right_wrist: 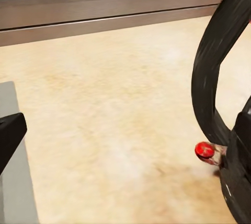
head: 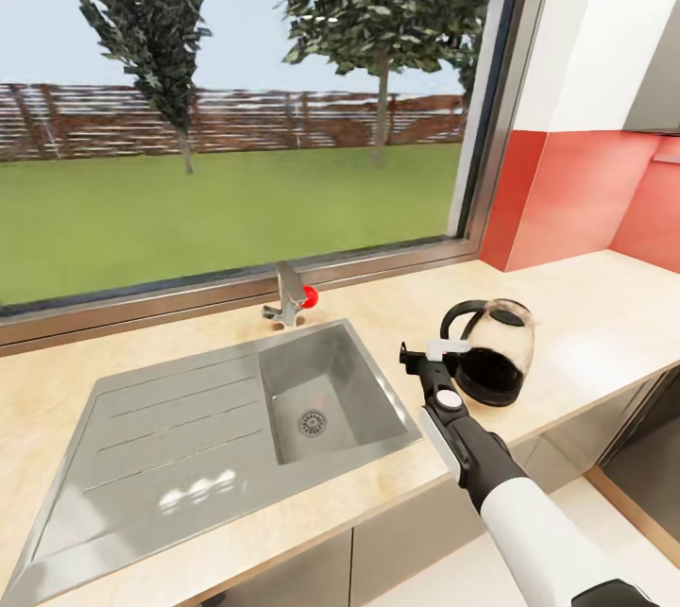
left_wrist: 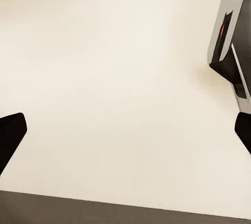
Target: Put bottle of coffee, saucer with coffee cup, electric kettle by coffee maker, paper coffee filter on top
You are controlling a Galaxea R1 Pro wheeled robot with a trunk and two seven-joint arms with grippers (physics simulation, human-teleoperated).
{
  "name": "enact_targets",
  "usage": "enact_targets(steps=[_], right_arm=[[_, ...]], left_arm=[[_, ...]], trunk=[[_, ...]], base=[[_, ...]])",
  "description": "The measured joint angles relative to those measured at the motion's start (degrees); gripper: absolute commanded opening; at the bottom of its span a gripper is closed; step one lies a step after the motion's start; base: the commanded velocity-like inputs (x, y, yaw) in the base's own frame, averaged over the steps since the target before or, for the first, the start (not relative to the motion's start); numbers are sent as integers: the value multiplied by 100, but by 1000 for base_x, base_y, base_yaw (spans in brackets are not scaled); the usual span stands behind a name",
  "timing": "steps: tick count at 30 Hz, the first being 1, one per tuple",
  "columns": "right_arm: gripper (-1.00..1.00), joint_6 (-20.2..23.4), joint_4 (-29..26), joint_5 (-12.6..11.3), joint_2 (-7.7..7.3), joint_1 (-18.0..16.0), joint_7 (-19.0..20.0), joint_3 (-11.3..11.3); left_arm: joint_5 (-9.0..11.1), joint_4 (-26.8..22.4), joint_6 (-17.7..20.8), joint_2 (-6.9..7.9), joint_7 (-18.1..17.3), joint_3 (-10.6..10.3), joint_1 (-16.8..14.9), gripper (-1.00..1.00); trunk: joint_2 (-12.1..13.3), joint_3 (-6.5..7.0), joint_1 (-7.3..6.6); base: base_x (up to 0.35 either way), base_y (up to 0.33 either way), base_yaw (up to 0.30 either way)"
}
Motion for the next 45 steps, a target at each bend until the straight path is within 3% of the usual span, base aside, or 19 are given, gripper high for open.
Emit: enact_targets(steps=[18, 25, 45], right_arm=[[100, 8, -141, 22, -42, 0, -160, -11], [100, 6, -210, 321, -46, 0, -168, -20], [100, 0, -176, 333, -44, 0, -168, -12]], left_arm=[[0, 0, 0, -55, -9, 5, 0, 100], [0, 1, 1, -60, -17, 4, 0, 100], [0, 8, 13, -68, -19, 9, 0, 100]], trunk=[[0, 0, 0], [0, 0, 0], [0, 0, -2]], base=[[0, 0, 0], [0, 0, 0], [48, -16, 0]])
